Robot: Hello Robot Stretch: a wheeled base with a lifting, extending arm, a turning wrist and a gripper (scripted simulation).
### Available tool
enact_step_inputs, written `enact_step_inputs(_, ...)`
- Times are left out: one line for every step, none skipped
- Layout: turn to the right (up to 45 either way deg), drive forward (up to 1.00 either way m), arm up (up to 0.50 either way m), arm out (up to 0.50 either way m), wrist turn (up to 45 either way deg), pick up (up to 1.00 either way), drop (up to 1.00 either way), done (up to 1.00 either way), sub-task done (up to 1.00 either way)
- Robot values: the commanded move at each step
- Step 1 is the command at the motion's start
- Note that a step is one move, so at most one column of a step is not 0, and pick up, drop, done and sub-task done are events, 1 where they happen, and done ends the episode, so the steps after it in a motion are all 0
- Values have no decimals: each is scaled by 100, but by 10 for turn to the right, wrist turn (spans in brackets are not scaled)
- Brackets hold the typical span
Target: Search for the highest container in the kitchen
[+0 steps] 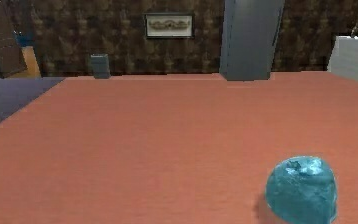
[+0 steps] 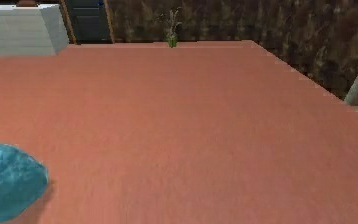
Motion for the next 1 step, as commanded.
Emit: enact_step_inputs(120, 0, 0, 0, 0, 0, 0, 0, 0)
